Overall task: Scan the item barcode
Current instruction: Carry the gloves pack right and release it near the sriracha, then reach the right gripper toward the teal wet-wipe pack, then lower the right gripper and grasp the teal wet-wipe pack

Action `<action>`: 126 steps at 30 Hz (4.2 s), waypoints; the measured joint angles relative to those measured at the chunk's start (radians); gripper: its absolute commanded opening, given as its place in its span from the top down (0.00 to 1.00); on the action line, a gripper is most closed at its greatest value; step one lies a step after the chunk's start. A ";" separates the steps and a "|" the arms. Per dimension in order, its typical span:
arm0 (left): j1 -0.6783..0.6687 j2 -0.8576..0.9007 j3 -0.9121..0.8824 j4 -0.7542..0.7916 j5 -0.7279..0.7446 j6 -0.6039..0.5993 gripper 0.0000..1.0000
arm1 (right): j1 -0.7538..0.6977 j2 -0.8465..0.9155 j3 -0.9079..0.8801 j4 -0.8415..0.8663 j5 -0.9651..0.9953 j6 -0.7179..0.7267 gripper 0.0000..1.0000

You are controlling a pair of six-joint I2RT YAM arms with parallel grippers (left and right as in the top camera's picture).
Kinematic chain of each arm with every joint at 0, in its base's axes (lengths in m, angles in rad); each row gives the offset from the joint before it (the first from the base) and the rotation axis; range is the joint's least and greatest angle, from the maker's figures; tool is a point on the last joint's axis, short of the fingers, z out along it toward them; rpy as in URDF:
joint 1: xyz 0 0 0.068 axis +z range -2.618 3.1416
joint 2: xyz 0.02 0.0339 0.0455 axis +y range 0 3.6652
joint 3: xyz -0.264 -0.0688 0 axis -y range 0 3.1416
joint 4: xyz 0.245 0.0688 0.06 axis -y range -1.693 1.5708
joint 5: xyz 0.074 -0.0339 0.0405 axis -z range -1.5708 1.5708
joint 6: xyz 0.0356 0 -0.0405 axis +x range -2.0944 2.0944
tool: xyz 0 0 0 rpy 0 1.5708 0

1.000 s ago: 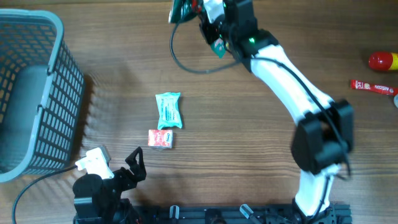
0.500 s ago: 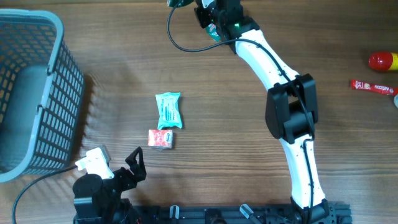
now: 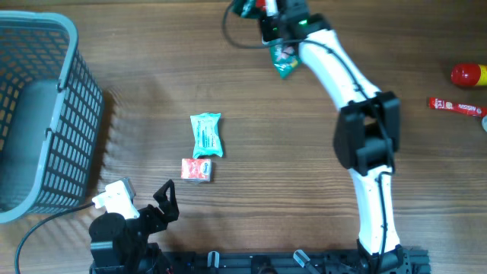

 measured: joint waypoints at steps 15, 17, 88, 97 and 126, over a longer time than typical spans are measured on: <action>0.000 0.000 0.000 0.000 0.000 0.000 0.00 | -0.498 -0.070 -0.021 -0.047 0.182 0.210 0.89; 0.000 0.000 0.000 0.000 0.000 0.000 0.00 | -0.541 -0.070 -0.022 -0.047 0.185 0.229 0.46; 0.000 0.000 0.000 0.000 0.000 0.000 0.00 | 0.439 0.075 -0.034 -0.572 -0.245 0.292 0.56; 0.000 0.000 0.000 0.000 0.000 0.000 0.00 | 0.440 0.081 -0.027 -0.573 -0.246 0.293 0.96; 0.000 0.000 0.000 0.000 0.000 0.000 0.00 | 0.272 -0.207 -0.030 -0.665 0.076 0.397 0.47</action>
